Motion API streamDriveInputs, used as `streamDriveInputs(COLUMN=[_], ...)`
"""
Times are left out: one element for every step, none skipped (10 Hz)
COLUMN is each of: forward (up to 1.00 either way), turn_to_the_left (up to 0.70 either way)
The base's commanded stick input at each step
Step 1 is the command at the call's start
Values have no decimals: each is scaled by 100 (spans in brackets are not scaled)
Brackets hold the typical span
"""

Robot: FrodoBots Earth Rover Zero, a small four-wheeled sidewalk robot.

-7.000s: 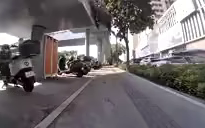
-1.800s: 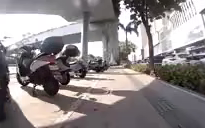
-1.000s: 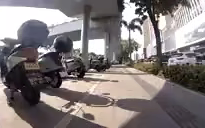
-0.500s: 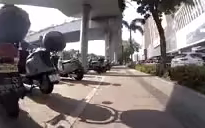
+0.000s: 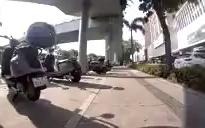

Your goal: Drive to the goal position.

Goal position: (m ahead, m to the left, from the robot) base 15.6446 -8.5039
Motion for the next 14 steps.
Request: streamDriveInputs(forward=[70,70,70,70,70,70,70,70,70,70,70,70,70,70], turn_to_the_left=[0,0,0,0,-1,-1,-1,-5,-12,-12,-12,-12,-9,-2])
